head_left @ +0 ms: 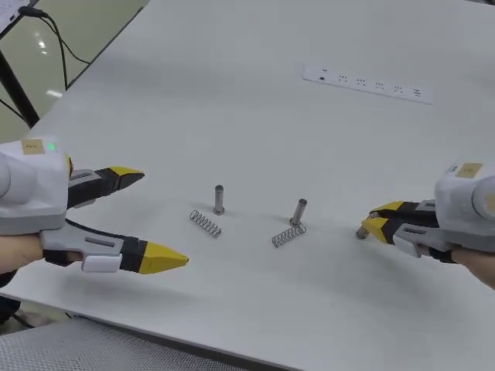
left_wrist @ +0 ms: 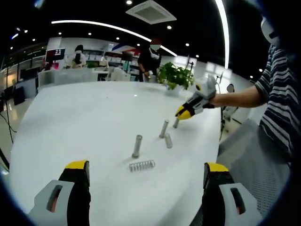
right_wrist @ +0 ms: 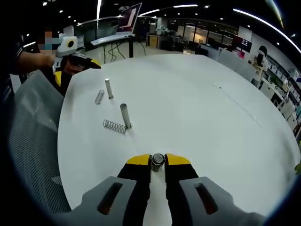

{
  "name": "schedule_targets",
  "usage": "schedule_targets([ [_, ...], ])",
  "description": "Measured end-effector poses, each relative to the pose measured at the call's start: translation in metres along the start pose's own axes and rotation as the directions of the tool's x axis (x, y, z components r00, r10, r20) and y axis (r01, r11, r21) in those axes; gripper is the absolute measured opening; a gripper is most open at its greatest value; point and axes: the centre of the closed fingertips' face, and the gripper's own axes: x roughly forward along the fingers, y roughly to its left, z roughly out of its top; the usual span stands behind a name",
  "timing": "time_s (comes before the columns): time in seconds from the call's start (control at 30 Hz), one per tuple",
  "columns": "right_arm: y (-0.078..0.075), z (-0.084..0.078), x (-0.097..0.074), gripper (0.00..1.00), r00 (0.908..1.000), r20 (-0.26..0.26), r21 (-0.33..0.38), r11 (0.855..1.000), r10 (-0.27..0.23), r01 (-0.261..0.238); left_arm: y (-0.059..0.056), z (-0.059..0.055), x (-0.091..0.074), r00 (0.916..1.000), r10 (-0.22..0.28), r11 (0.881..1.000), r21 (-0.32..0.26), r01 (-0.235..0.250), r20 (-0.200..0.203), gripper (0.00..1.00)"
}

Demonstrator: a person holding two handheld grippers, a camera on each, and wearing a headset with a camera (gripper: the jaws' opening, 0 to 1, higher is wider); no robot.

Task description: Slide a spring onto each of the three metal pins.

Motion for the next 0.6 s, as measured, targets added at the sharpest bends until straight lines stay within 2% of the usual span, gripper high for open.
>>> schedule_targets([
  [0.23, 0.002, 0.0, 0.0, 0.11, 0.9999, 0.001, 0.023, 1.0, 0.011, -0.011, 0.0, 0.003, 0.002, 1.0, 0.0, 1.0, 0.0, 0.0, 0.006, 0.98],
  [0.3, 0.001, 0.0, -0.002, 0.11, 1.0, -0.005, 0.009, 1.0, 0.001, -0.001, -0.001, 0.003, 0.002, 1.0, -0.002, 1.0, -0.001, 0.002, 0.004, 0.98],
  [0.47, -0.001, 0.011, -0.01, 0.12, 0.9992, 0.037, 0.01, 1.0, -0.016, 0.016, -0.001, 0.003, 0.002, 1.0, -0.003, 1.0, 0.0, 0.003, 0.002, 0.98],
  [0.6, 0.0, 0.022, -0.018, 0.12, 0.9982, 0.058, -0.049, 0.999, -0.012, 0.015, 0.0, 0.004, 0.002, 1.0, -0.001, 1.0, -0.001, 0.001, 0.004, 0.98],
])
